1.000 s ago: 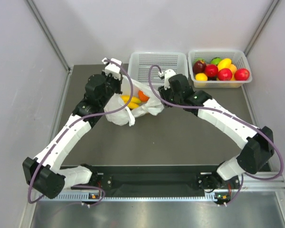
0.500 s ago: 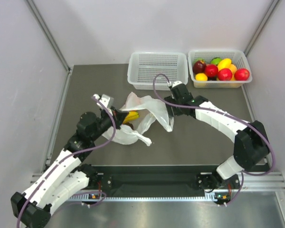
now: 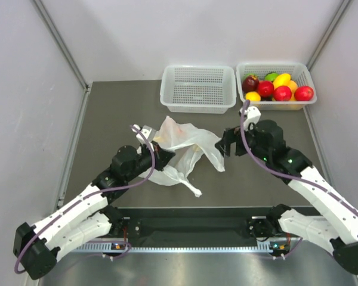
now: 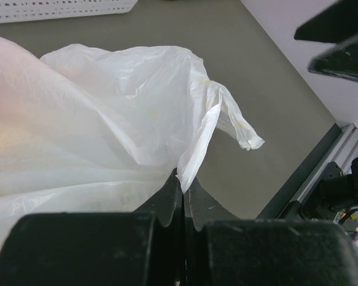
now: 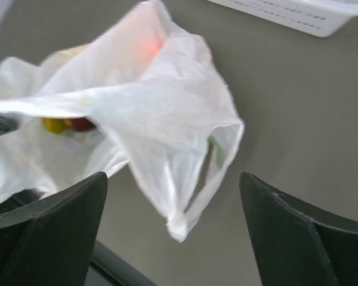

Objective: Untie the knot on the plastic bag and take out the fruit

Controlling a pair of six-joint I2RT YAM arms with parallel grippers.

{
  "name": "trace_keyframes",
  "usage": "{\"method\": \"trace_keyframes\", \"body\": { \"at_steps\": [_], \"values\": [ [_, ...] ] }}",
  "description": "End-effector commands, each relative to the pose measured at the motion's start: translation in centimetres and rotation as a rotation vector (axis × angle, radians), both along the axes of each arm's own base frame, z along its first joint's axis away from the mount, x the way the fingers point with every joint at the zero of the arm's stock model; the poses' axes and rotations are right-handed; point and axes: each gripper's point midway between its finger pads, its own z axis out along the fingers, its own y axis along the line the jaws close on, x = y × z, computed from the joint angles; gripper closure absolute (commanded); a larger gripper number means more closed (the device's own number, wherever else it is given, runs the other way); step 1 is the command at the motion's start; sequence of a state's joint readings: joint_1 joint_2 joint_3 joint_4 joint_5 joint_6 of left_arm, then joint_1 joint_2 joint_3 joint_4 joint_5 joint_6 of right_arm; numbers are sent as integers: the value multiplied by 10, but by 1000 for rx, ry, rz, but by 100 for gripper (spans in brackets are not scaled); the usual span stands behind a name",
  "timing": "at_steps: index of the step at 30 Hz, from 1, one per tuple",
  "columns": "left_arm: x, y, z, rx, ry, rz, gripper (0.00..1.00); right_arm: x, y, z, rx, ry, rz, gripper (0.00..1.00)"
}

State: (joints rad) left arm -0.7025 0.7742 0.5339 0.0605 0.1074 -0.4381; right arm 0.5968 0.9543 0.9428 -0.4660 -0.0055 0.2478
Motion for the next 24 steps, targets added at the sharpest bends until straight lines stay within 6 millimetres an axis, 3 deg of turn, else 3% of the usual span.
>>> {"method": "trace_keyframes", "body": {
  "at_steps": [1,2,4,5,10,14,18,20,21,23,24],
  "values": [
    [14,-13,47,-90,-72,18,100,-25,15,0,116,22,108,12],
    [15,-15,45,-79,-64,16,100,-34,21,-11,130,44,154,14],
    [20,-21,43,-67,-49,12,100,-55,39,0,208,9,280,17],
    [22,-23,43,-64,-46,14,100,-64,43,-5,219,12,320,16],
    [31,-25,41,-46,-40,43,100,-112,66,8,236,-55,491,8],
    [34,-25,40,-40,-33,56,100,-125,80,-7,181,-17,518,9],
    [34,-26,34,-41,-17,61,100,-153,104,-17,145,4,605,11],
    [33,-27,34,-46,-14,60,100,-142,109,-28,83,0,526,14],
    [33,-26,34,-49,-16,64,100,-146,113,-32,57,4,532,15],
    [31,-27,30,-45,-8,61,100,-144,124,-31,36,-11,529,22],
    [31,-26,28,-43,-6,61,100,-151,131,-29,38,-24,556,35]
  ]
}}
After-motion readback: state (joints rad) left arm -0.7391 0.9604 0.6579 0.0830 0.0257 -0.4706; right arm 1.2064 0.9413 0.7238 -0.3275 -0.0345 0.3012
